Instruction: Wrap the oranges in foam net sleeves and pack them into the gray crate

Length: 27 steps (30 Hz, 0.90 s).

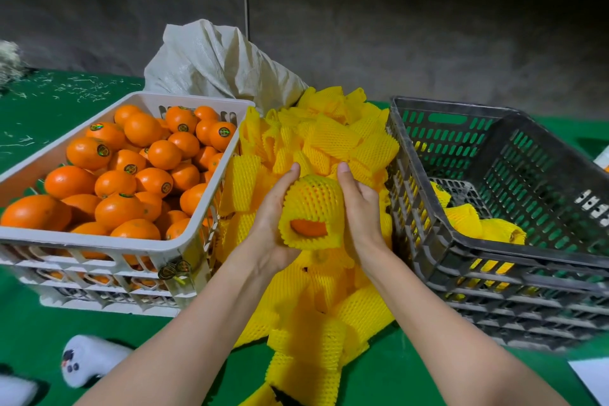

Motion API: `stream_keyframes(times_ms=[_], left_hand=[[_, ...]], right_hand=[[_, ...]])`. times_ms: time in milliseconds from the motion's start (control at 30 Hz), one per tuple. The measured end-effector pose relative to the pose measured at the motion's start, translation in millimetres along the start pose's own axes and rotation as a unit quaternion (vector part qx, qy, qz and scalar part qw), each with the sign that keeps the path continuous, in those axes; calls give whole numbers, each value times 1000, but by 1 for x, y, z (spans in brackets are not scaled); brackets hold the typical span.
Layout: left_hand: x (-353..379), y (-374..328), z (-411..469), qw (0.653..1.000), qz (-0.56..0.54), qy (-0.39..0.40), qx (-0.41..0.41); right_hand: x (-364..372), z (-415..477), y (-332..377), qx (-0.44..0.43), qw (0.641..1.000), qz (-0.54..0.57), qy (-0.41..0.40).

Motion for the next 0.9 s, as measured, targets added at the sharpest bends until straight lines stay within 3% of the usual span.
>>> stream_keyframes(times_ms=[133, 267, 467, 600, 700, 800, 900], left_hand=[[2, 3, -2, 999, 9, -5, -38], [7, 3, -4, 998, 18, 41, -33], [0, -2, 0, 994, 88, 3, 61], [-3, -7, -1, 980, 144, -32, 137], [-2, -11, -4, 961, 167, -55, 214], [-4, -16, -5, 912, 288, -64, 286], [-6, -17, -1, 873, 403, -15, 275]], right_hand=[[-4, 6, -1, 0, 1000, 6, 15], [-4, 8, -1, 51, 998, 22, 42], [-6, -2, -4, 99, 990, -53, 88], [5, -19, -10, 120, 970, 74, 198], [10, -25, -13, 118, 958, 138, 224], [10, -26, -11, 125, 949, 187, 223], [7, -23, -7, 127, 954, 181, 205]])
Point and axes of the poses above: each hand's wrist, its own z-axis towards the middle knuckle, its own x-axis out of the palm, y = z × x, the point moved 3 cm from there along z, towards the middle knuckle, and after that the axes turned 9 degrees about -z, right-handed, at the moved point
